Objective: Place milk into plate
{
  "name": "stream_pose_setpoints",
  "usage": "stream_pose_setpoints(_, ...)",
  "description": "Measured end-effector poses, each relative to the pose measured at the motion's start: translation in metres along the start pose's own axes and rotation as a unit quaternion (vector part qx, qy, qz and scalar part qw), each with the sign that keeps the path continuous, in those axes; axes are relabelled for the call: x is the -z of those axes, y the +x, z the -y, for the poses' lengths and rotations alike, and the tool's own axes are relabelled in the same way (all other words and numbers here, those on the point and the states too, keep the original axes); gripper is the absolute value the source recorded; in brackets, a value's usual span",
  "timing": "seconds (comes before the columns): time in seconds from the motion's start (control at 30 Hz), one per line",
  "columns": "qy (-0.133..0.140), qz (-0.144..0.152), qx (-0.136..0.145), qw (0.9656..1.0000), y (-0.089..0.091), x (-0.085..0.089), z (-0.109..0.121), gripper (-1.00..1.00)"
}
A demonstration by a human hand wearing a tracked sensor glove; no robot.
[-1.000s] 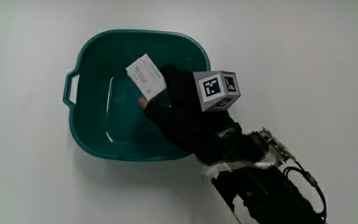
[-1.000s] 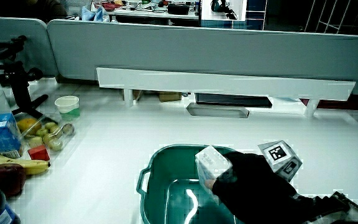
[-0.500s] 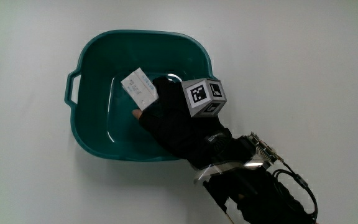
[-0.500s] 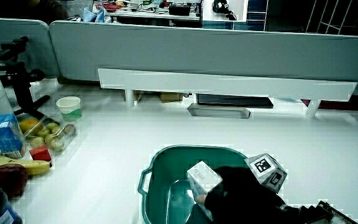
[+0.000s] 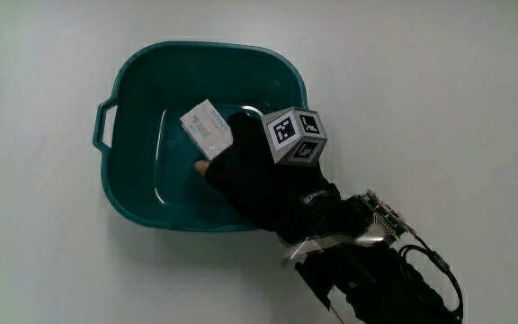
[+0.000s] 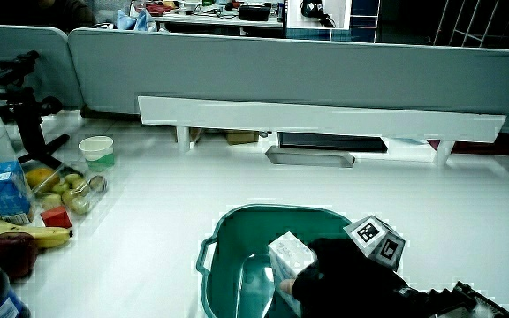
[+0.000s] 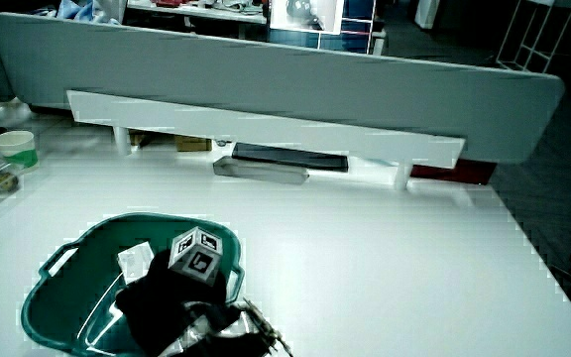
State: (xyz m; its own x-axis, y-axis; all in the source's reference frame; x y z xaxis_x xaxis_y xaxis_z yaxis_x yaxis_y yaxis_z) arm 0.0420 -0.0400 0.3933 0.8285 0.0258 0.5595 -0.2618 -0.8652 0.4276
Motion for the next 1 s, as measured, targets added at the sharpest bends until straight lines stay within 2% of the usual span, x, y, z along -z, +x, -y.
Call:
stream_pose_setpoints(0.2,-0.007,-0.006,0.000,1.0000,0.004,-0.003,0.003,-0.41)
stream_pose_setpoints(0.33,-0.012,-0.040,-0.003,0.9991,0.010,-0.008,0.005,-0.55)
stream_pose_setpoints(0.4,-0.010,-0.055,-0.012,0.9984,0.009,-0.013,0.009,-0.62)
stream_pose_setpoints(0.5,-0.001,-0.056,-0.024,0.9982,0.006,-0.021,0.016,-0.72)
stream_pose_setpoints(0.57,-0.008,-0.060,-0.043,0.9973,0.005,-0.027,0.021,-0.79)
stream_pose_setpoints(0.6,-0.003,-0.055,-0.044,0.9975,0.003,-0.032,0.025,-0.83)
stream_pose_setpoints(0.67,-0.005,-0.016,-0.049,0.9987,0.001,-0.041,0.030,-0.90)
stream_pose_setpoints(0.73,-0.022,-0.002,-0.063,0.9978,-0.003,-0.052,0.034,-0.97)
stream_pose_setpoints(0.8,-0.037,0.040,-0.068,0.9962,-0.010,-0.063,0.039,-1.00)
stream_pose_setpoints(0.87,-0.049,0.086,-0.071,0.9925,-0.018,-0.072,0.044,-1.00)
stream_pose_setpoints(0.9,-0.055,0.112,-0.074,0.9895,-0.022,-0.075,0.046,-1.00)
stream_pose_setpoints(1.0,-0.077,0.158,-0.088,0.9805,-0.031,-0.082,0.052,-1.00)
